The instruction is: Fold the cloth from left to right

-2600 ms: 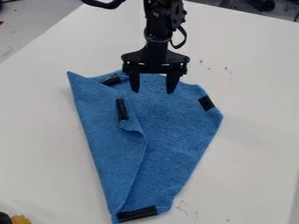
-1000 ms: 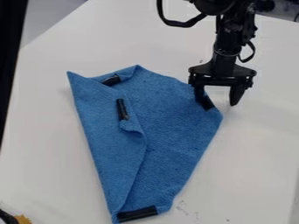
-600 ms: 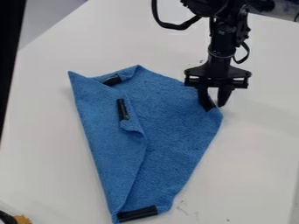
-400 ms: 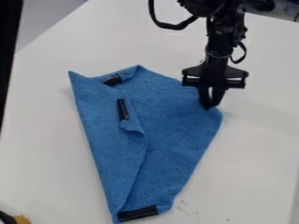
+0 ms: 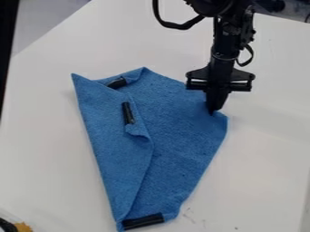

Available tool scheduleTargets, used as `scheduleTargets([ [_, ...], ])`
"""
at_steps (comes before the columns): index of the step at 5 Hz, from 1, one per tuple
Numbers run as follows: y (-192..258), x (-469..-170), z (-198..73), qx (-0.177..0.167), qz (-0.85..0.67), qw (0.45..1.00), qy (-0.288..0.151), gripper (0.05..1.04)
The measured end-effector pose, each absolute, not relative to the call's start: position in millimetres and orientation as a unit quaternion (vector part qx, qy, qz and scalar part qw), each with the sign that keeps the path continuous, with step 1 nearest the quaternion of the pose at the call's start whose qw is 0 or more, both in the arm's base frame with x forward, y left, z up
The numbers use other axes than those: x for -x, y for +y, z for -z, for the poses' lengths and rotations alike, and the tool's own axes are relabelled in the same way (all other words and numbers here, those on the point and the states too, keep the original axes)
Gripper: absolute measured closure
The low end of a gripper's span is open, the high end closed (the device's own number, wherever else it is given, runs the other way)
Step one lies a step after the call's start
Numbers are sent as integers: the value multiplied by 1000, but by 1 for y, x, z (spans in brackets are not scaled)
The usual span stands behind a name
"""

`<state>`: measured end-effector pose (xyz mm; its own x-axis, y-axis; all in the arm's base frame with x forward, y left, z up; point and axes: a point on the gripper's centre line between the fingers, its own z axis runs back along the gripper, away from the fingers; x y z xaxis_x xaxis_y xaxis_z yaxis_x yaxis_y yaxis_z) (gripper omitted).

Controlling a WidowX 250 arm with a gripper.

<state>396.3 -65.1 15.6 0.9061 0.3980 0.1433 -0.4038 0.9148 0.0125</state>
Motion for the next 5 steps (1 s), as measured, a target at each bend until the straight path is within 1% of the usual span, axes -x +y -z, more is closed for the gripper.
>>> scheduleTargets([
  [1, -53, -388, -57, -21, -268, 956, -120, 1026],
  [2, -19, -370, -68, -17, -324, 936, -137, 1026],
  [3, 18, -347, -63, 4, -369, 918, -147, 1026],
  [4, 49, -320, -38, 15, -402, 905, -138, 1026],
  [5, 67, -303, -23, 33, -420, 897, -135, 1026],
])
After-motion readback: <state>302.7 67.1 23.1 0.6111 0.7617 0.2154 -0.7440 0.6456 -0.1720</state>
